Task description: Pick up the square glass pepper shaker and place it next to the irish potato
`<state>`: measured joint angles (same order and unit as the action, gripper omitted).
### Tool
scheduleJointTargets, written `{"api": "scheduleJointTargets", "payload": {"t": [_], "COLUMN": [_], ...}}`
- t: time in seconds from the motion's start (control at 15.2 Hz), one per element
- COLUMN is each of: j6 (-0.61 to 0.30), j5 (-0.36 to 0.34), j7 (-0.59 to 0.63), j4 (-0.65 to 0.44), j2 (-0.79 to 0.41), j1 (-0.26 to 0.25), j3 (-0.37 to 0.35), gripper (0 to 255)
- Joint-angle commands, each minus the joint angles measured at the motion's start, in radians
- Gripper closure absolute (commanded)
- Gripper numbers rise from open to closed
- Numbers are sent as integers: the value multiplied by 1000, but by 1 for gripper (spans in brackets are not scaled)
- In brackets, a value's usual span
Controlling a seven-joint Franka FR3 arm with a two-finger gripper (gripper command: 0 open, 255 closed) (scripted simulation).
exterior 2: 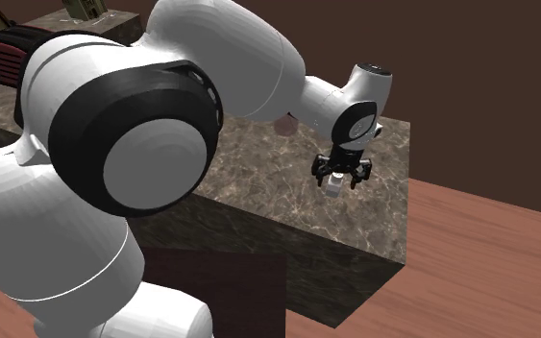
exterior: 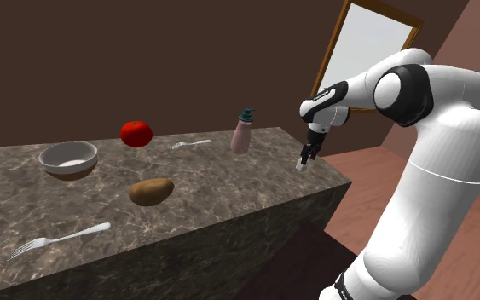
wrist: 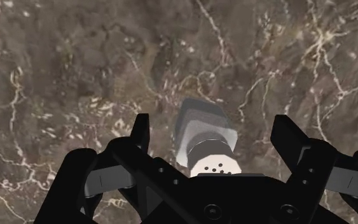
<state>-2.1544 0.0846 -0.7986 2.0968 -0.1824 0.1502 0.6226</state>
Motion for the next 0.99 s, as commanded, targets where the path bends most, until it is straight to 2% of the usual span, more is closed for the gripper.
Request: {"api": "scheduleJointTargets", "payload": {"t": [0.0, 0.33, 0.4, 0.92], "j6": [-5, -5, -5, -5], "j5": [3, 3, 3, 3], "j7": [-2, -2, -2, -2], "j4": [2, 2, 2, 2], "j2": [-3, -3, -3, -3], "j1": [1, 1, 1, 1], "j3": [-1, -1, -1, -1], "gripper": [0, 0, 255, 255]}}
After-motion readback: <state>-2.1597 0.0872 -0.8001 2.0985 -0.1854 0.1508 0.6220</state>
